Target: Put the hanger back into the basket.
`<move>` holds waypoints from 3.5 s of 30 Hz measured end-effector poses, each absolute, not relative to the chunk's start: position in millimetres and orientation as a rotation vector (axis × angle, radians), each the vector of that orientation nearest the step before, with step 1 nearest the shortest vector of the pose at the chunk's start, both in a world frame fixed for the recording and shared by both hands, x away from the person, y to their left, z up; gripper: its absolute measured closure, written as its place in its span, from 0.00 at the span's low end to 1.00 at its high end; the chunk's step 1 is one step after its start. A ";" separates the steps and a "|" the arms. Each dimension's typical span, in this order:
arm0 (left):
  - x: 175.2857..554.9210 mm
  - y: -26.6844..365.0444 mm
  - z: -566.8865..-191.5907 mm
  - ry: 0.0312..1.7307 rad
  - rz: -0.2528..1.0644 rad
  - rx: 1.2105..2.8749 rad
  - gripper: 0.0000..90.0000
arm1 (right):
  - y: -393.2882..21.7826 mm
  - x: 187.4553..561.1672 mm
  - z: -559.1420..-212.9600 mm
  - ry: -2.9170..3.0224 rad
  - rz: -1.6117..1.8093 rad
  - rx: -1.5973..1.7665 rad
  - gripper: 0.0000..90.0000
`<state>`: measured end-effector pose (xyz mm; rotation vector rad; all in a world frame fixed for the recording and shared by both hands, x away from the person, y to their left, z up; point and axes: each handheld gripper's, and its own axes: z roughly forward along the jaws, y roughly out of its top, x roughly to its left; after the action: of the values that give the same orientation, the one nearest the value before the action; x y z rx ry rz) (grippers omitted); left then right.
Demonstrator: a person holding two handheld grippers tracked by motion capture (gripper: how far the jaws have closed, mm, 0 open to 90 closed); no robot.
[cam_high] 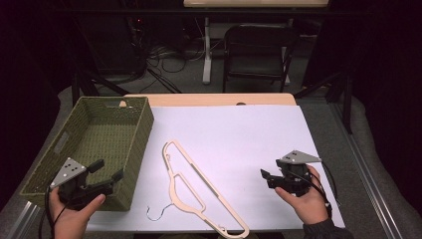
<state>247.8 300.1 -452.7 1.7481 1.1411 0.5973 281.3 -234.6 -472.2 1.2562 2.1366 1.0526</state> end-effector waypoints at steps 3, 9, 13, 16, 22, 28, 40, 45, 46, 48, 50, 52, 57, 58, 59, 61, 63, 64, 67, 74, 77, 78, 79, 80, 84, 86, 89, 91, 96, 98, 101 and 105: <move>251.1 296.6 -450.8 1.138 0.596 1.772 0.23 | -224.6 290.0 -465.5 2.213 0.990 1.264 0.40; 254.8 289.0 -448.7 1.122 0.592 1.800 0.23 | -211.6 299.4 -462.5 2.284 0.949 1.259 0.36; 256.8 283.9 -447.2 1.105 0.588 1.814 0.23 | -196.9 308.8 -460.9 2.372 0.869 1.212 0.34; 258.3 280.5 -447.2 1.100 0.586 1.814 0.23 | -191.1 312.5 -460.2 2.408 0.838 1.196 0.34; 259.9 277.9 -446.8 1.090 0.584 1.826 0.23 | -174.6 321.7 -457.2 2.489 0.739 1.170 0.33; 259.8 278.6 -446.4 1.088 0.583 1.828 0.24 | -163.6 329.3 -451.1 2.555 0.639 1.166 0.35; 259.9 278.0 -447.8 1.092 0.578 1.829 0.24 | -150.0 350.3 -455.6 2.706 0.375 1.197 0.39; 260.2 277.7 -448.5 1.095 0.577 1.829 0.24 | -146.2 356.5 -459.5 2.711 0.344 1.197 0.40; 260.3 277.8 -448.6 1.094 0.577 1.830 0.24 | -144.5 358.7 -459.2 2.728 0.314 1.202 0.41; 260.3 277.7 -448.8 1.093 0.577 1.829 0.24 | -140.6 361.9 -461.8 2.732 0.305 1.204 0.41; 260.2 277.2 -449.0 1.092 0.574 1.828 0.24 | -134.6 364.5 -464.8 2.743 0.284 1.197 0.41; 260.1 276.8 -448.9 1.089 0.574 1.830 0.24 | -127.5 365.8 -468.5 2.750 0.255 1.177 0.41; 259.9 276.5 -448.9 1.084 0.572 1.832 0.24 | -96.1 361.8 -482.3 2.771 0.277 1.066 0.44; 259.8 276.5 -448.9 1.085 0.571 1.832 0.24 | -92.0 361.7 -482.1 2.791 0.255 1.060 0.44; 259.8 276.6 -449.0 1.085 0.572 1.831 0.24 | -92.0 361.7 -482.1 2.791 0.255 1.060 0.44; 259.8 276.7 -449.0 1.084 0.570 1.832 0.24 | -80.8 360.5 -486.1 2.805 0.266 1.044 0.44; 259.5 276.8 -449.0 1.084 0.571 1.831 0.25 | -72.5 361.8 -488.2 2.819 0.231 1.021 0.45; 259.4 276.9 -449.0 1.083 0.571 1.831 0.25 | -65.9 363.1 -493.8 2.809 0.256 1.021 0.48; 259.3 277.0 -449.1 1.084 0.569 1.826 0.25 | -60.6 364.5 -495.7 2.819 0.233 1.025 0.50; 259.8 277.1 -450.0 1.084 0.563 1.831 0.25 | -43.9 366.3 -503.1 2.844 0.259 1.039 0.58; 259.9 276.4 -450.0 1.081 0.561 1.831 0.25 | -39.6 368.8 -506.1 2.870 0.249 1.099 0.62; 260.0 276.2 -450.0 1.081 0.561 1.832 0.25 | -39.6 368.8 -506.1 2.870 0.249 1.099 0.62; 260.0 276.1 -450.1 1.081 0.561 1.832 0.25 | -38.1 369.7 -506.2 2.878 0.233 1.113 0.62; 260.1 275.9 -450.2 1.080 0.559 1.833 0.25 | -37.0 370.2 -508.5 2.888 0.259 1.130 0.62; 260.3 275.5 -451.2 1.082 0.556 1.832 0.25 | -31.9 369.8 -513.2 2.903 0.213 1.132 0.63; 260.4 275.2 -451.5 1.083 0.554 1.834 0.25 | -30.4 369.5 -516.3 2.887 0.206 1.121 0.64; 260.4 274.8 -451.4 1.081 0.554 1.834 0.26 | -26.9 369.1 -518.6 2.907 0.188 1.146 0.70; 260.3 275.1 -451.1 1.083 0.556 1.829 0.26 | -25.9 367.7 -520.6 2.903 0.208 1.165 0.72; 259.7 275.6 -450.3 1.080 0.554 1.825 0.26 | -23.0 362.9 -527.1 2.905 0.188 1.166 0.74; 259.6 275.6 -450.2 1.080 0.553 1.824 0.26 | -22.9 363.1 -525.5 2.896 0.163 1.163 0.77; 259.6 275.7 -450.0 1.080 0.551 1.823 0.26 | -22.0 363.1 -526.6 2.870 0.184 1.213 0.79; 259.5 275.9 -450.0 1.081 0.551 1.822 0.26 | -20.6 363.2 -526.2 2.859 0.157 1.217 0.82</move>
<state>259.5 275.9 -450.0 1.8215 1.0807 0.5511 363.2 -20.6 -526.2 1.2169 2.8589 0.1575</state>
